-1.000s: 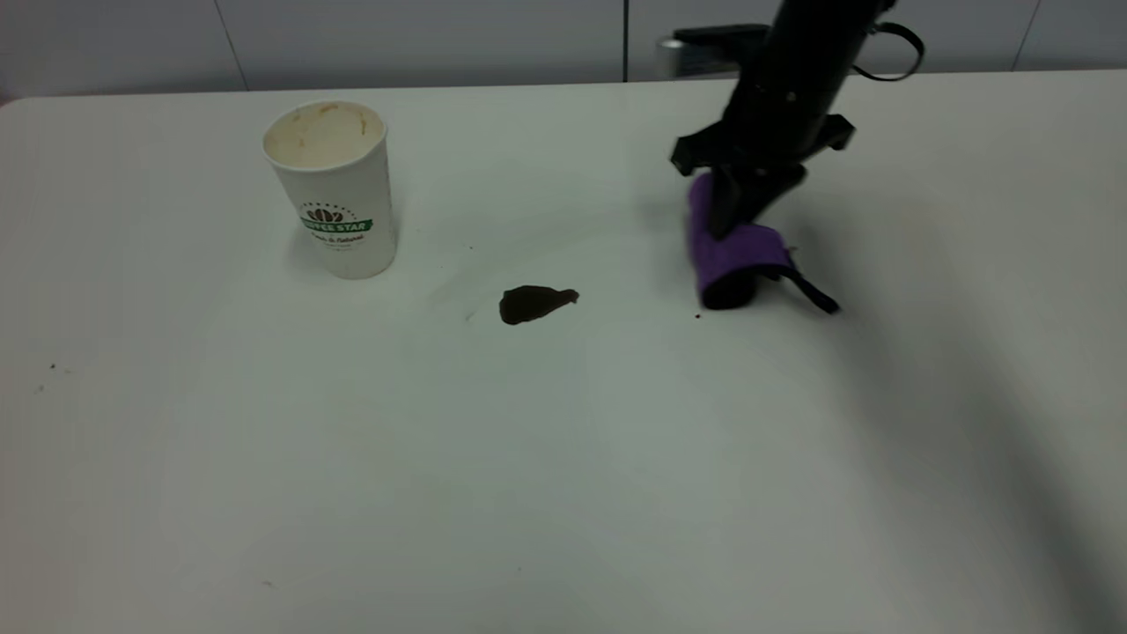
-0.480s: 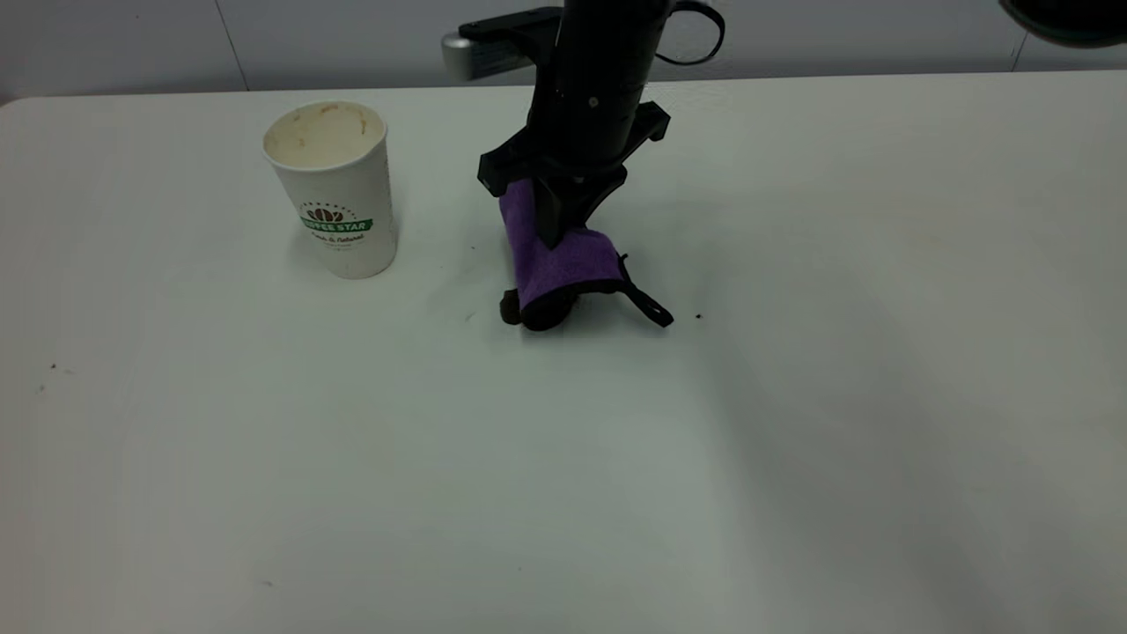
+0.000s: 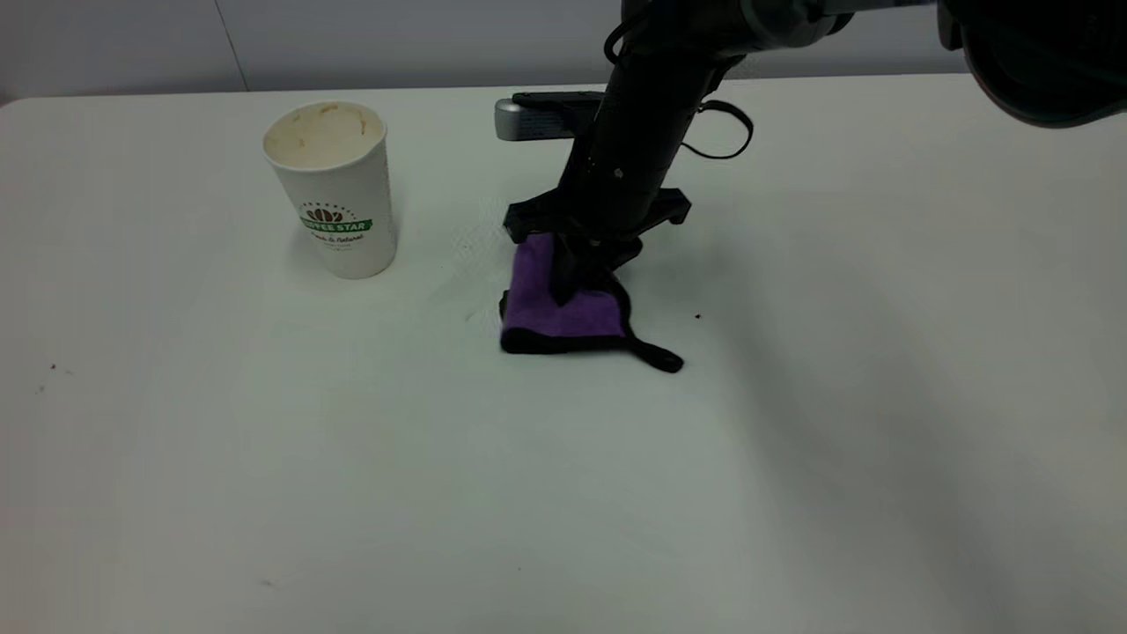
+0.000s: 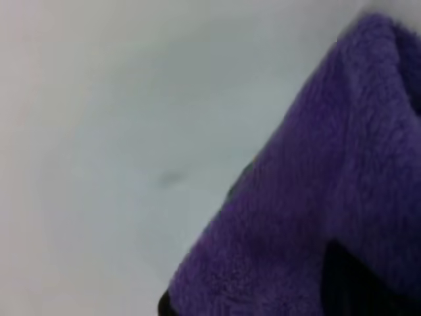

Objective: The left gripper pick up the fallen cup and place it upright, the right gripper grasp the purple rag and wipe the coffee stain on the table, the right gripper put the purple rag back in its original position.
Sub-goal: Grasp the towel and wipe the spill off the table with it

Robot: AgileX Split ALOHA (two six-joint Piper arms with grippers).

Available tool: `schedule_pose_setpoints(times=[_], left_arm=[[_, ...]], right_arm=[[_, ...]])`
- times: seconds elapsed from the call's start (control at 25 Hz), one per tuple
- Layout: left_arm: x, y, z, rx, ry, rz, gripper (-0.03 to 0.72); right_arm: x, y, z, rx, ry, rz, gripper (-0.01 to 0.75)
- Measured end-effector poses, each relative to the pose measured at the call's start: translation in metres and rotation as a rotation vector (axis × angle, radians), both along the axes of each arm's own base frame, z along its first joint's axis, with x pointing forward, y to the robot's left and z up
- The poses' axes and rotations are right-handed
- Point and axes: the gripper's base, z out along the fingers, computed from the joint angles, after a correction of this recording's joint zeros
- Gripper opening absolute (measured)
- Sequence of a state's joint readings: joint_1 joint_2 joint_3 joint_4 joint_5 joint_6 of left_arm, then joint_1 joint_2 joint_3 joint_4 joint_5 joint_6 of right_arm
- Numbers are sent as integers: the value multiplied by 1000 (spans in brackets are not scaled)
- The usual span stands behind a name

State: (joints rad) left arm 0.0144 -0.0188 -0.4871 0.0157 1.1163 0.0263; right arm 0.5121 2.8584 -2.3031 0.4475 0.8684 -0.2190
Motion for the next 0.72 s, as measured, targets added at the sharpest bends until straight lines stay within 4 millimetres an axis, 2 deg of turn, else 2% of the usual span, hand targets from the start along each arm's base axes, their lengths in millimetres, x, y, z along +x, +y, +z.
schedule_pose_setpoints(times=[0.24, 0.36, 0.52, 0.64, 0.72], left_arm=[[0, 0, 0, 0, 0, 0, 240], [0, 0, 0, 0, 0, 0, 240], [0, 0, 0, 0, 0, 0, 240], [0, 0, 0, 0, 0, 0, 240], [0, 0, 0, 0, 0, 0, 240]], right_arm=[[-16, 39, -4, 90, -57, 10, 82], [-17, 42, -5, 97, -61, -16, 82], [-8, 27, -5, 91, -25, -88, 82], [9, -1, -5, 70, -3, -150, 82], [22, -28, -5, 51, 9, -194, 82]])
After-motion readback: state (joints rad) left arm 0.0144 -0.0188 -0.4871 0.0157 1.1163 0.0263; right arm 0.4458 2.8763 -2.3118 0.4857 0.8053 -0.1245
